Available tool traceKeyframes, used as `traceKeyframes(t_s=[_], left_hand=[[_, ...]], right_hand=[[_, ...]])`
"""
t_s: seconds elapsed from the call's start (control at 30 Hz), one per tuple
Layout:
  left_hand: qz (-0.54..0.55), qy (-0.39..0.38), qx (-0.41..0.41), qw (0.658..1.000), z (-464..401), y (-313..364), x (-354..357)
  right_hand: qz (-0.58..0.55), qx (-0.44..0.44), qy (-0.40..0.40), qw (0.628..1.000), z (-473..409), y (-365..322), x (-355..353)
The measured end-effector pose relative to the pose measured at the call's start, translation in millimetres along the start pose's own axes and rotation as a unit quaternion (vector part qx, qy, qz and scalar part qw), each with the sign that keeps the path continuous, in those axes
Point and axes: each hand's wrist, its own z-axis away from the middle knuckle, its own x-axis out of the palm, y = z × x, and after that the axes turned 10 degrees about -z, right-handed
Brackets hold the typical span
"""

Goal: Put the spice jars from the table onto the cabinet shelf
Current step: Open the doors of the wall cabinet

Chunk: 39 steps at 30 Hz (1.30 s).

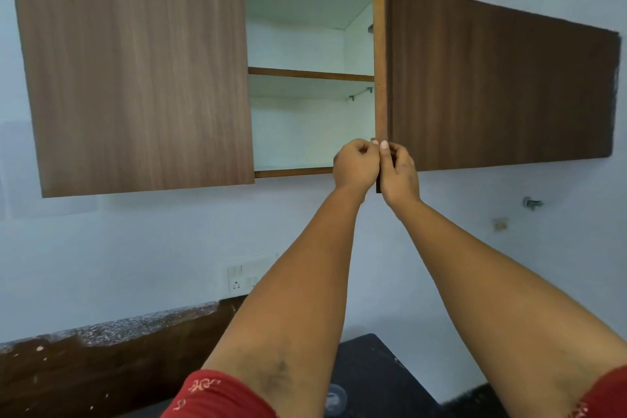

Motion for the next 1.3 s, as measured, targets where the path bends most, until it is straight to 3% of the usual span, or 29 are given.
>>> traceKeyframes(t_s=[0.17,0.37,0.73,1.0,1.13,1.3], left_hand=[[0.008,-0.01,0.033,0.999,5.8,17.3,29.8],[-0.041,0.045,0.123,0.991,15.6,33.5,72.4],[-0.001,0.049,0.13,0.99,40.2,61.3,173.5],[-0.05,-0.042,0.178,0.982,49.1,76.0,227.5],[-0.069,-0.111,0.215,0.968,54.8,81.9,250.5],[-0.039,-0.049,0.188,0.98,62.6,80.6,265.4]], right_hand=[[0.01,-0.045,0.04,0.998,-5.8,8.1,-30.6],[0.006,-0.063,0.054,0.997,-11.8,28.4,-69.8],[0.099,-0.09,0.144,0.981,-43.5,48.2,-163.3],[0.177,-0.073,0.2,0.961,-68.5,65.3,-219.6],[0.187,-0.087,0.186,0.961,-77.9,75.9,-246.1],[0.186,-0.093,0.142,0.968,-78.7,77.2,-257.8]])
